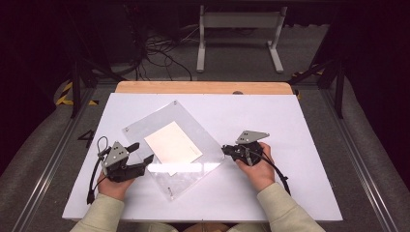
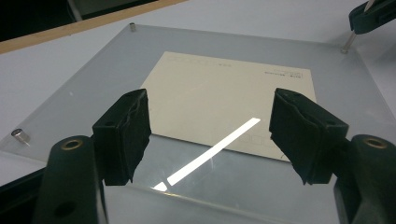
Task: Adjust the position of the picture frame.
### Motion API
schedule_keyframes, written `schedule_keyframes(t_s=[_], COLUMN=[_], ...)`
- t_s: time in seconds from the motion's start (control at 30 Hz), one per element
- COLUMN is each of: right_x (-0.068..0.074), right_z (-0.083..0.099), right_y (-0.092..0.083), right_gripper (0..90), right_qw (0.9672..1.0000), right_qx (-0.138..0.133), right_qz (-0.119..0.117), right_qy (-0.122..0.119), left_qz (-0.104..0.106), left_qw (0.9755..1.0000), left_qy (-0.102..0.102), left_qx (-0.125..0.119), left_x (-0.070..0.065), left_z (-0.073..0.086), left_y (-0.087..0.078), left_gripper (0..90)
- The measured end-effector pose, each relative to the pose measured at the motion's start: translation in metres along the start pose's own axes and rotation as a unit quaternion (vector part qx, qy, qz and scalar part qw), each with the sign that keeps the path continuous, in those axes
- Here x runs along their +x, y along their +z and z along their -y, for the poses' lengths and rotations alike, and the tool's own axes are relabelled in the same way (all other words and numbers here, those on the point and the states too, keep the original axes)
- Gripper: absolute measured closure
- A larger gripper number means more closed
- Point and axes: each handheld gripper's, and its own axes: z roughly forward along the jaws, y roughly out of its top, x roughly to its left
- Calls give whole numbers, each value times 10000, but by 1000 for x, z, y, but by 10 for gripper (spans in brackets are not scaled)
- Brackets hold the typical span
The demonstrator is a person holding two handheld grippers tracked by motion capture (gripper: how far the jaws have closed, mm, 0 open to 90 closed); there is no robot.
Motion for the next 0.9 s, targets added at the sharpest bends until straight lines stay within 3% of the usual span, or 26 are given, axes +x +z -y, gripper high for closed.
schedule_keyframes(t_s=[0.17,0.33,0.63,0.67,0.77,0.9], right_x=[-1,-11,-54,-54,-73,-89], right_z=[-10,-20,-37,-37,-41,-43], right_y=[-2,-3,-2,-2,3,10], right_gripper=[847,848,848,848,848,847], right_qw=[9997,9989,9968,9968,9951,9930], right_qx=[215,381,506,506,575,630], right_qz=[-4,238,607,607,774,967], right_qy=[-103,-125,122,122,217,235], left_qz=[-39,-50,-47,-47,-51,-50], left_qw=[10000,10000,9999,9999,9999,9999], left_qy=[-24,-42,-61,-61,-81,-72], left_qx=[28,48,65,65,69,78], left_x=[2,3,3,3,3,4], left_z=[0,0,0,0,0,0], left_y=[1,1,2,2,3,3], left_gripper=[295,294,294,294,294,294])
